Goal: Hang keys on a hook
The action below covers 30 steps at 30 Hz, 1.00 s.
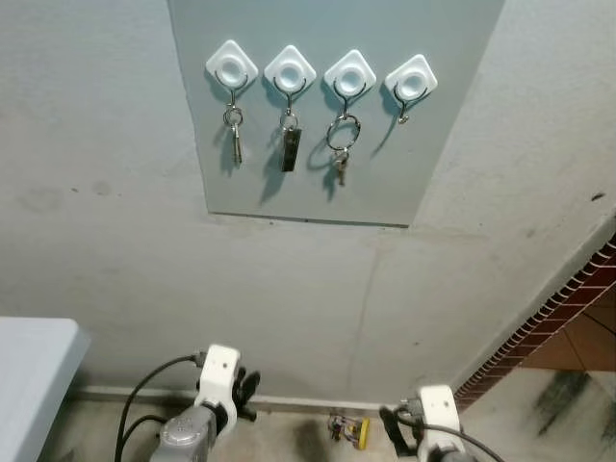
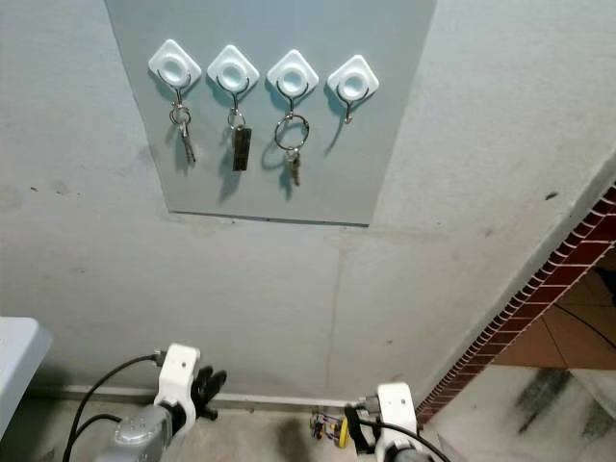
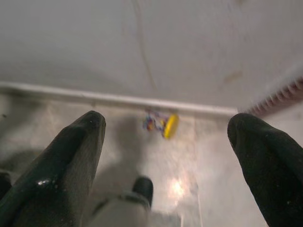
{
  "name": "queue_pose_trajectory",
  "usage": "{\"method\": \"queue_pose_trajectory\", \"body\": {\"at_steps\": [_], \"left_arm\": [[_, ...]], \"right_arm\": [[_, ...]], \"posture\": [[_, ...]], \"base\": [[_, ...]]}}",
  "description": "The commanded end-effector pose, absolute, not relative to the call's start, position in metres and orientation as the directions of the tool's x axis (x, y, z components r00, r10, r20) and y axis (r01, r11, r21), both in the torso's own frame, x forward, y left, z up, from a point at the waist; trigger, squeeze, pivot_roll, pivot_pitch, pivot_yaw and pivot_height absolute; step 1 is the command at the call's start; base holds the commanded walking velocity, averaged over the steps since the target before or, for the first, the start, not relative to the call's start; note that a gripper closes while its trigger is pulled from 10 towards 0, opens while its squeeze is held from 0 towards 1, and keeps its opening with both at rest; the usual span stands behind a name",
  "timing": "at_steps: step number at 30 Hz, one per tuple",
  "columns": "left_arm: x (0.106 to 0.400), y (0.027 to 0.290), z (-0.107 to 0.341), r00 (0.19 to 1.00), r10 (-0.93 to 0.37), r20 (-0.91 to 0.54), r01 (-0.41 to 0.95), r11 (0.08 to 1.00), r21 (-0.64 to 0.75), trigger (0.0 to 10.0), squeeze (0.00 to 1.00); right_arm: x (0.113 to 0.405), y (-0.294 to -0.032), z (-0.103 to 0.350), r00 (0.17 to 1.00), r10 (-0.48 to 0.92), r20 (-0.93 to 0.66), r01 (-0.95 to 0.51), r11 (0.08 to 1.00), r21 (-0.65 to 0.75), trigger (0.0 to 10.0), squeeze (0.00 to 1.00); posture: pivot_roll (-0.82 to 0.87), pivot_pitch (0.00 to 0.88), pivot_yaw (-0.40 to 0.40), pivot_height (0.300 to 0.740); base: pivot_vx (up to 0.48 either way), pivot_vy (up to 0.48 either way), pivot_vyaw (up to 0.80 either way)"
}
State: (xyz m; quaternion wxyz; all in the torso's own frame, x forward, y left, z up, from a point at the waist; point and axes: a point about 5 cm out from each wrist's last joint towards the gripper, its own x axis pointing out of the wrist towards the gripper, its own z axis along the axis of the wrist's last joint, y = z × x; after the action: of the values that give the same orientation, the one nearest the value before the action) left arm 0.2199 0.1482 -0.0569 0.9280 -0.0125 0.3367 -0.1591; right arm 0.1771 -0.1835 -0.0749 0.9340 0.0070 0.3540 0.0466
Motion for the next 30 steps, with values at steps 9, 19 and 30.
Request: {"method": "queue_pose_trajectory", "body": {"at_steps": [9, 19, 30], "left_arm": [[0.192, 0.159, -0.078, 0.635, -0.208, -0.744, 0.217, 0.972, -0.086, 10.0, 0.00], [0.171, 0.172, -0.088, 0.584, -0.156, -0.797, 0.161, 0.984, -0.076, 10.0, 0.00], [0.183, 0.168, -0.083, 0.612, -0.152, -0.776, 0.174, 0.983, -0.056, 10.0, 0.00]], "right_arm": [[0.161, -0.190, -0.087, 0.676, 0.024, -0.737, -0.008, 1.000, 0.025, 10.0, 0.00], [0.141, -0.191, -0.097, 0.590, 0.010, -0.808, 0.039, 0.998, 0.040, 10.0, 0.00], [0.143, -0.185, -0.098, 0.555, 0.042, -0.831, -0.041, 0.999, 0.023, 10.0, 0.00]], "posture": [[-0.09, 0.000, 0.002, 0.740], [-0.11, 0.000, 0.009, 0.740], [-0.10, 0.000, -0.004, 0.740]], "base": [[0.000, 0.000, 0.00], [0.000, 0.000, 0.00], [0.000, 0.000, 0.00]]}}
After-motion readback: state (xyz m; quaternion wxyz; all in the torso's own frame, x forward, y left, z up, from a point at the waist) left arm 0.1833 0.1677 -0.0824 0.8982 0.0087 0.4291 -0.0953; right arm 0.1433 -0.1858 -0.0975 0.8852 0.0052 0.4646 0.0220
